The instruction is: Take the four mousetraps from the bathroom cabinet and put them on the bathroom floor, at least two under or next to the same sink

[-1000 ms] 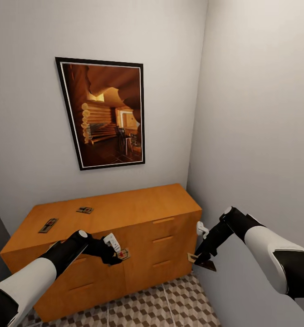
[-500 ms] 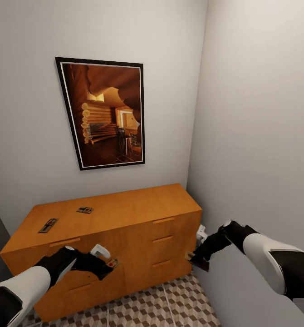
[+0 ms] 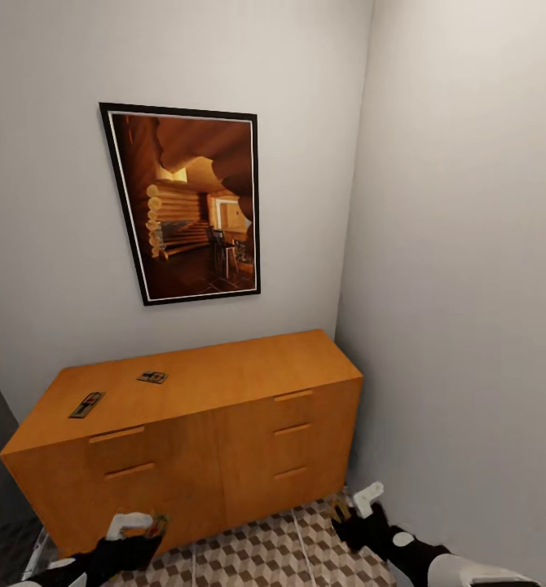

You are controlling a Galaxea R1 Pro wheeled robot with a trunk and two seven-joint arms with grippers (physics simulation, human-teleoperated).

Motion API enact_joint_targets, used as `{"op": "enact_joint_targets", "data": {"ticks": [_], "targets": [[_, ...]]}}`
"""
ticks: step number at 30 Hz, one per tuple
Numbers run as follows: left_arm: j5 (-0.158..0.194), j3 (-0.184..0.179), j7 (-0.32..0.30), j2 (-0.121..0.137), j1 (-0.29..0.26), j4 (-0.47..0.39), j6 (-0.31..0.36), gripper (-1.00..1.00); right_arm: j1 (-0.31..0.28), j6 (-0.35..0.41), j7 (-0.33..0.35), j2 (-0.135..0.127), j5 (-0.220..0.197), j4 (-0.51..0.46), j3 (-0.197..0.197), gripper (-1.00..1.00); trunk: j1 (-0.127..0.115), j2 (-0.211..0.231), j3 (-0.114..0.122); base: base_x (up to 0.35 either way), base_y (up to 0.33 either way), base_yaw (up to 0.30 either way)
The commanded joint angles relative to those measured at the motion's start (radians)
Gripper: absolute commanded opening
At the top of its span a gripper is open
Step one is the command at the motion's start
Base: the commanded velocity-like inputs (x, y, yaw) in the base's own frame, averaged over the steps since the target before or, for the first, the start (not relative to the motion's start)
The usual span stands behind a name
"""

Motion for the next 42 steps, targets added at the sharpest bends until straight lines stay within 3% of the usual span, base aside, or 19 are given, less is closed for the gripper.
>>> {"op": "enact_joint_targets", "data": {"ticks": [1,4,6,10,12,13,15,16,19,21,23,26,31,35,42], "targets": [[0.025,-0.005,0.017,0.0,0.021,0.004,-0.025,-1.0,0.022,-0.031,-0.019,0.007,-0.009,0.003,0.001,-1.0,0.001,-0.001,0.0,0.0,0.0,0.0],[0.124,-0.002,0.056,0.0,0.083,0.004,-0.091,-1.0,0.075,-0.109,-0.06,0.016,-0.013,0.003,0.001,-1.0,0.001,-0.001,0.0,0.0,0.0,0.0],[0.228,-0.001,0.073,0.006,0.13,0.005,-0.161,-1.0,0.104,-0.17,-0.115,0.019,-0.016,0.003,0.001,-1.0,0.001,-0.001,0.0,0.0,0.0,0.0],[0.334,-0.001,0.104,0.012,0.198,0.005,-0.225,-1.0,0.124,-0.219,-0.234,0.02,-0.018,0.003,0.001,-1.0,0.001,-0.001,0.0,0.0,0.0,0.0],[0.359,-0.002,0.18,0.009,0.217,0.005,-0.26,-1.0,0.128,-0.226,-0.277,0.02,-0.018,0.003,0.001,-1.0,0.001,-0.001,0.0,0.0,0.0,0.0],[0.363,-0.002,0.207,0.008,0.22,0.005,-0.266,-1.0,0.129,-0.227,-0.285,0.02,-0.018,0.003,0.001,-1.0,0.001,-0.001,0.0,0.0,0.0,0.0],[0.371,-0.004,0.345,-0.002,0.227,0.003,-0.284,-1.0,0.13,-0.227,-0.303,0.02,-0.02,0.003,0.001,-1.0,0.001,-0.001,0.0,0.0,0.0,0.0],[0.373,-0.005,0.383,-0.007,0.229,0.003,-0.288,-1.0,0.13,-0.227,-0.307,0.02,-0.02,0.003,0.001,-1.0,0.001,-0.001,0.0,0.0,0.0,0.0],[0.375,-0.007,0.416,-0.017,0.23,0.003,-0.295,-1.0,0.131,-0.226,-0.312,0.02,-0.021,0.003,0.001,-1.0,0.001,-0.001,0.0,0.0,0.0,0.0],[0.375,-0.008,0.382,-0.022,0.235,0.003,-0.301,-1.0,0.131,-0.225,-0.311,0.02,-0.021,0.003,0.001,-1.0,0.001,-0.001,0.0,0.0,0.0,0.0],[0.375,-0.009,0.31,-0.03,0.249,0.003,-0.325,-1.0,0.132,-0.224,-0.313,0.02,-0.021,0.004,0.001,-1.0,0.001,-0.001,0.0,0.0,0.0,0.0],[0.373,-0.009,0.248,-0.045,0.271,0.004,-0.411,-1.0,0.135,-0.225,-0.337,0.015,-0.024,0.005,0.001,-1.0,0.001,-0.001,0.0,0.0,0.0,0.0],[0.374,-0.009,0.231,-0.061,0.293,0.003,-0.476,-1.0,0.157,-0.234,-0.432,0.011,-0.086,0.004,0.001,-1.0,0.001,-0.001,0.0,0.0,0.0,0.0],[0.377,-0.009,0.225,-0.068,0.296,0.002,-0.481,-1.0,0.163,-0.235,-0.442,0.011,-0.109,0.004,0.001,-1.0,0.001,-0.001,0.0,0.0,0.0,0.0],[0.375,-0.008,0.227,-0.093,0.296,0.001,-0.482,-1.0,0.165,-0.23,-0.441,0.017,-0.115,0.003,0.002,-1.0,0.001,-0.001,0.0,-0.001,0.0,0.0]]}}
